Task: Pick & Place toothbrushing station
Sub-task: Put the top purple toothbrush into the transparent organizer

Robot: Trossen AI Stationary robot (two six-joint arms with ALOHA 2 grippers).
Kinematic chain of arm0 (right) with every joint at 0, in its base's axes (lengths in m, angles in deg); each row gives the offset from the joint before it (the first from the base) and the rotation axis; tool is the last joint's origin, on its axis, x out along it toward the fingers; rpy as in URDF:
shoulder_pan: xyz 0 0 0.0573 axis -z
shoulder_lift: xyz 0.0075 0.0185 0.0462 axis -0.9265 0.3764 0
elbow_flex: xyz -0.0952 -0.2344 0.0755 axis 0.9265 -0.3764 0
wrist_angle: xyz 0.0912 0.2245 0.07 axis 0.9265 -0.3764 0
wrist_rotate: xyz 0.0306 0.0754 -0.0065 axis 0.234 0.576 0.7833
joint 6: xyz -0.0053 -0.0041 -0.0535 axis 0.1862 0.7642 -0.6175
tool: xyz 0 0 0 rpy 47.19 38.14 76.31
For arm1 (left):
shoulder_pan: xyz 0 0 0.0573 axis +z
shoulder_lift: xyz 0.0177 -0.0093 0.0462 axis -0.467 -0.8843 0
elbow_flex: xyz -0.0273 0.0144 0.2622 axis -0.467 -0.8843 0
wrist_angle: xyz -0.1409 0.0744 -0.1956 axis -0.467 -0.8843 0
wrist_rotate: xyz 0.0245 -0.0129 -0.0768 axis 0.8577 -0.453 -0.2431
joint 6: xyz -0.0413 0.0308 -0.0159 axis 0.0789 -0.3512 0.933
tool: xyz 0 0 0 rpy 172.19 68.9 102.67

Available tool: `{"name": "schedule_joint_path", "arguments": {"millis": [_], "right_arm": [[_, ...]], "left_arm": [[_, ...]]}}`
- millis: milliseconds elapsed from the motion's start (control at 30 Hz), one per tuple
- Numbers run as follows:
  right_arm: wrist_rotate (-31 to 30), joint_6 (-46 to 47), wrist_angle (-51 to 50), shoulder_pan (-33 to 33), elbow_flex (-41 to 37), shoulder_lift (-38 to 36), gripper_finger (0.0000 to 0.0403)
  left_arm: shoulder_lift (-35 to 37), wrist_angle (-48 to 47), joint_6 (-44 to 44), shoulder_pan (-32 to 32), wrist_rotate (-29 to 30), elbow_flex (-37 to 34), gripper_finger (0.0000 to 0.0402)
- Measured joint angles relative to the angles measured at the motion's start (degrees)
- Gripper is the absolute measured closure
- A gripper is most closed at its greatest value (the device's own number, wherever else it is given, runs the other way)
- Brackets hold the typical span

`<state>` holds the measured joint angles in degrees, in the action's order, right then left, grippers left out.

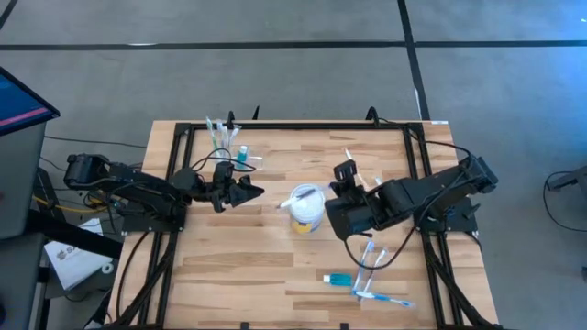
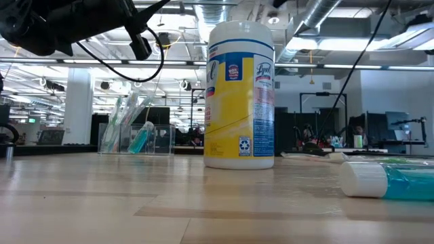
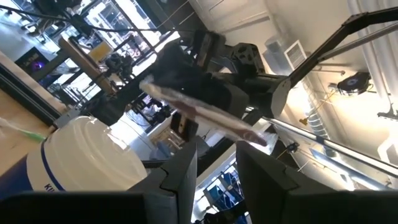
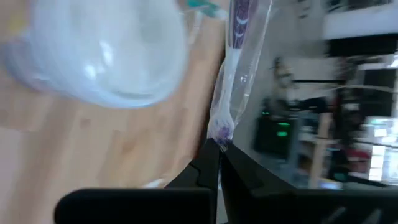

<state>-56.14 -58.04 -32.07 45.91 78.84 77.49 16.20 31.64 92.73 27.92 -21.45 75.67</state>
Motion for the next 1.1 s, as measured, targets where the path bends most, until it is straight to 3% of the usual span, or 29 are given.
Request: {"name": "schedule_joint_path", "arguments": {"millis": [433,1100], "right_arm": [[-14.9,-24.6,13.6,3.3,0.0,7.0,0.0403],[-16.5,-40.1,26.5,2.8,-0.1,9.4,0.0403]], "left_arm": [[0.0,0.4,3.9,0.0,-1.9,0.0,0.0294],[0.0,-3.5,16.1,0.0,-5.5,0.0,0.0294]]}}
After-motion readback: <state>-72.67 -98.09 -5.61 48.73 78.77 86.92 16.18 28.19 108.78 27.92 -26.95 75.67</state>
